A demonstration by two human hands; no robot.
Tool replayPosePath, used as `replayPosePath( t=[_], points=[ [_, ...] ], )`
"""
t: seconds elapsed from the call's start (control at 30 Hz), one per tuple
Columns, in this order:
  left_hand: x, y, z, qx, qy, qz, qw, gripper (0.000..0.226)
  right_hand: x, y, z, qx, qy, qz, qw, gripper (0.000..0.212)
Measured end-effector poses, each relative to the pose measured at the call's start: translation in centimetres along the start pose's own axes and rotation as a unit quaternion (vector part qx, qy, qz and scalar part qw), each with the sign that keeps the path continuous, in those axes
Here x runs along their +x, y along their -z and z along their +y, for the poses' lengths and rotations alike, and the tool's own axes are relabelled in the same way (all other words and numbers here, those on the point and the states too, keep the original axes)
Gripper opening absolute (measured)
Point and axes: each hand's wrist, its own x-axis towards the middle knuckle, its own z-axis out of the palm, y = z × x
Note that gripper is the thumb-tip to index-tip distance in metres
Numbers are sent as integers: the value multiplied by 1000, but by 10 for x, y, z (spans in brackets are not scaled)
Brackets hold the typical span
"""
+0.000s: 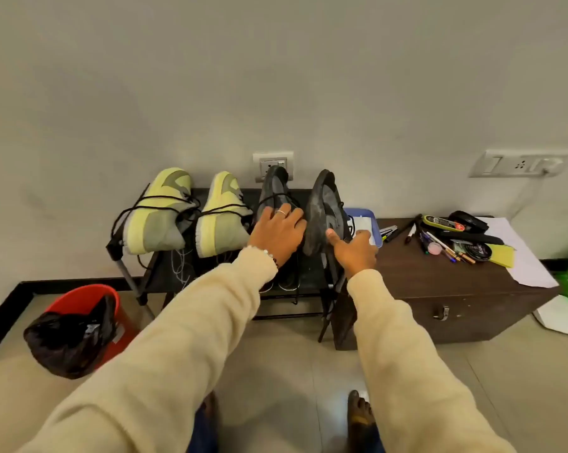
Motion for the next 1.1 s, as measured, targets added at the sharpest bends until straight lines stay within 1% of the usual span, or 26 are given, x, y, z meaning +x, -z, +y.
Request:
replayPosePath(
  t=[0.03, 0.07, 0.13, 0.2, 0.27, 0.3, 0.33, 0.4, 0.43, 0.47, 0.5, 0.6, 0.7, 0.73, 0.8, 0.87, 0.9, 0.97, 1.0, 1.03, 1.1],
  points=[
    [9, 0, 2, 49, -29, 1, 998, 35, 9, 1, 1, 38, -28, -28, 999, 83],
    [18, -5, 4, 76, -57, -14, 995, 33, 16, 3, 1, 85, -52, -68, 993, 83],
    [30, -14, 7, 98, -82, -68, 989, 33, 27, 9, 2, 133, -94, -135, 977, 75],
    [41, -20, 8, 117, -80, -117, 983, 33, 35, 14, 1, 142, -110, -177, 968, 74],
    [47, -23, 10, 141, -66, -151, 976, 30, 44, 16, 3, 173, -136, -210, 953, 84],
    [49, -22, 13, 148, -64, -168, 972, 28, 46, 16, 4, 192, -143, -222, 945, 84],
    [52, -23, 16, 148, -60, -180, 971, 27, 50, 16, 6, 213, -142, -225, 940, 77],
    [58, -19, 20, 127, -45, -197, 971, 24, 50, 17, 7, 256, -121, -217, 934, 58],
    [60, -17, 20, 114, -38, -196, 973, 24, 50, 18, 6, 278, -108, -216, 930, 52],
    [61, -16, 19, 96, -28, -192, 976, 25, 49, 20, 5, 289, -93, -215, 928, 50],
    [60, -15, 17, 74, -16, -186, 980, 25, 48, 21, 3, 293, -79, -215, 928, 53],
    [55, -7, 6, -8, 23, -152, 988, 27, 39, 29, -7, 268, -48, -193, 943, 74],
    [51, 3, -3, -112, 65, -145, 981, 40, 25, 45, -19, 218, -6, -145, 965, 75],
    [49, 8, -2, -133, 69, -143, 978, 42, 19, 53, -22, 196, 7, -123, 973, 73],
    [42, 18, 5, -153, 76, -118, 978, 37, 9, 73, -24, 152, 37, -68, 985, 70],
    [32, 30, 18, -170, 81, -77, 979, 31, -5, 99, -20, 109, 61, -13, 992, 77],
    [27, 37, 28, -182, 78, -63, 978, 31, -13, 115, -15, 90, 75, 15, 993, 75],
    [20, 52, 50, -217, 72, -42, 973, 31, -36, 146, -3, 30, 110, 74, 991, 53],
    [16, 60, 66, -242, 66, -34, 967, 31, -49, 164, 6, -10, 120, 110, 987, 45],
    [13, 68, 82, -266, 58, -31, 962, 29, -62, 180, 16, -45, 124, 143, 981, 45],
    [7, 77, 121, -314, 36, -35, 948, 25, -84, 210, 40, -88, 112, 195, 970, 52]
  ],
)
